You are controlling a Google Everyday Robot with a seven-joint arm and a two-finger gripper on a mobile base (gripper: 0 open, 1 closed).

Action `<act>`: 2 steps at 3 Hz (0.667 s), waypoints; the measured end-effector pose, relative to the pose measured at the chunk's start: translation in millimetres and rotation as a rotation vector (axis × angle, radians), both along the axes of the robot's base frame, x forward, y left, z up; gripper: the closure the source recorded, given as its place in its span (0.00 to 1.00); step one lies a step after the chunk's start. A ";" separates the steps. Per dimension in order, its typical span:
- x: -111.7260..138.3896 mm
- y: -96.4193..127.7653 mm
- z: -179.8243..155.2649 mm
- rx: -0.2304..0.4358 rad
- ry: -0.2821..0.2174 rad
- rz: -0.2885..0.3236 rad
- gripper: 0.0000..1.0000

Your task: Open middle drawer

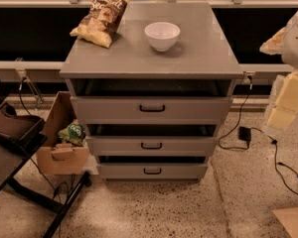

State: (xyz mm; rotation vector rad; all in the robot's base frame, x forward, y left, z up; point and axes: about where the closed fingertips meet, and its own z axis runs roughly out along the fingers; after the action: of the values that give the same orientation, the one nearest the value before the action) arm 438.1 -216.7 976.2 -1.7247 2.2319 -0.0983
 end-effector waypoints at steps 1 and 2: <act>0.0 0.0 0.0 0.000 0.000 0.000 0.00; 1.7 7.8 -21.1 0.011 0.000 -0.004 0.00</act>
Offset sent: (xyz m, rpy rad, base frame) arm 0.0111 0.0436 -0.1288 0.0641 0.0213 -0.0239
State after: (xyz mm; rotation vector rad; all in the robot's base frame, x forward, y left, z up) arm 439.8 -208.8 955.1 -1.7150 2.2315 -0.0866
